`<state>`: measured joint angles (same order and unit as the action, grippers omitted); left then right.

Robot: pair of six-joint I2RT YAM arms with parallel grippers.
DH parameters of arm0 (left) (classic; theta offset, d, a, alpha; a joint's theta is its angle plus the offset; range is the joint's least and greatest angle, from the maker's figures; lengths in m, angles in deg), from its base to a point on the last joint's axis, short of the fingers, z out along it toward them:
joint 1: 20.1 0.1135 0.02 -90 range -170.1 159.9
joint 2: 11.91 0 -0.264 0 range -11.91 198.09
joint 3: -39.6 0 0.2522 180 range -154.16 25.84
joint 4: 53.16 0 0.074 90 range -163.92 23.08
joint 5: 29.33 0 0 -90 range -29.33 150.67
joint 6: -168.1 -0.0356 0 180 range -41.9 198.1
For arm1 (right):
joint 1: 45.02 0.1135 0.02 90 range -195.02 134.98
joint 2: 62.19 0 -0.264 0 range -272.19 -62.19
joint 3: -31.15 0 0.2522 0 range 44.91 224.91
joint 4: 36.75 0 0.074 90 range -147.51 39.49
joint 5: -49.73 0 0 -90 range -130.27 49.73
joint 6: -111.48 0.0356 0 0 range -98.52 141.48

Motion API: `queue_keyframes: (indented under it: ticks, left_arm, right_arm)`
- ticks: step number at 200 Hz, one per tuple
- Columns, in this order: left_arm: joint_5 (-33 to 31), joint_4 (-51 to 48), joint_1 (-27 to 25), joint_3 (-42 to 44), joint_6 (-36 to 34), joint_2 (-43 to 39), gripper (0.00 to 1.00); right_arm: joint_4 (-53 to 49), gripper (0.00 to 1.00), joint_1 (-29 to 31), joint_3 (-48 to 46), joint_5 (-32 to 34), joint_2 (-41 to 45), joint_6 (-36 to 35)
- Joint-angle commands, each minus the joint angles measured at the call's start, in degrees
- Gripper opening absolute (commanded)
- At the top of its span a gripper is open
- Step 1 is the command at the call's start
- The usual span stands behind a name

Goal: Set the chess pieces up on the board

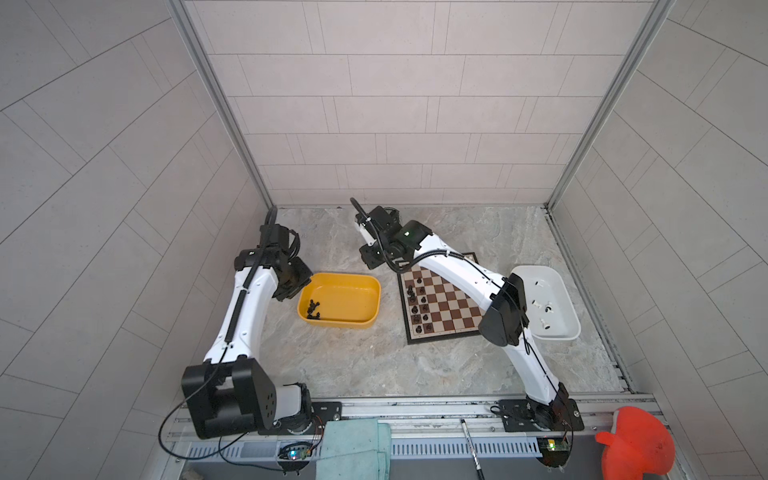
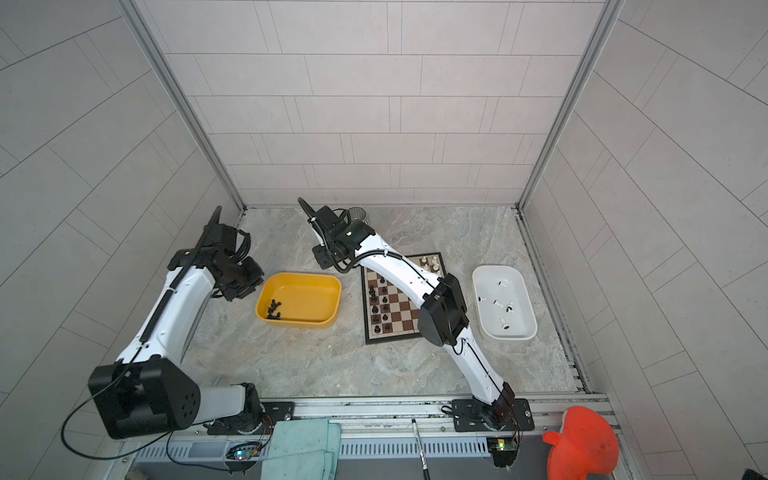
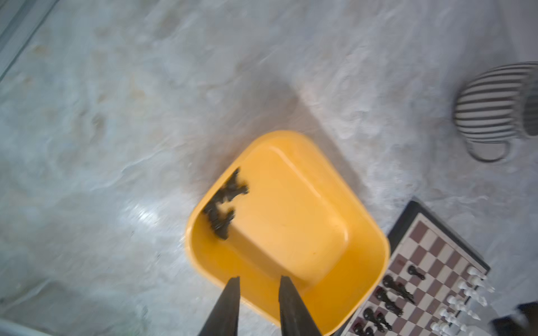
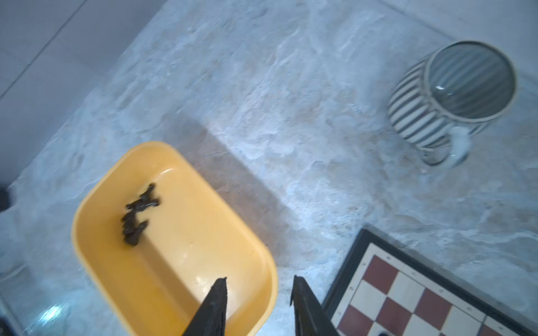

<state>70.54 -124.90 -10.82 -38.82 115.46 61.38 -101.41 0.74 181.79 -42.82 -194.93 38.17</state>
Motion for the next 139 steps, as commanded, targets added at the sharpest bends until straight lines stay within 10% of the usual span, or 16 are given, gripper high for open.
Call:
queue_keyframes:
  ticks: [1,46,139]
  left_arm:
    - [0.04,-7.31,3.58,7.13,1.80,-1.28,0.30]
    - [1.04,1.32,6.54,20.28,6.49,-3.60,0.30]
    - [-2.02,10.78,7.37,15.72,5.94,12.23,0.39]
  right_arm:
    - [-7.23,0.42,-0.98,4.72,5.56,-6.33,-3.22]
    - [-7.43,0.50,-1.73,10.83,4.30,-13.26,-5.41]
    - [-6.73,0.51,0.11,5.82,3.46,-13.40,-11.13]
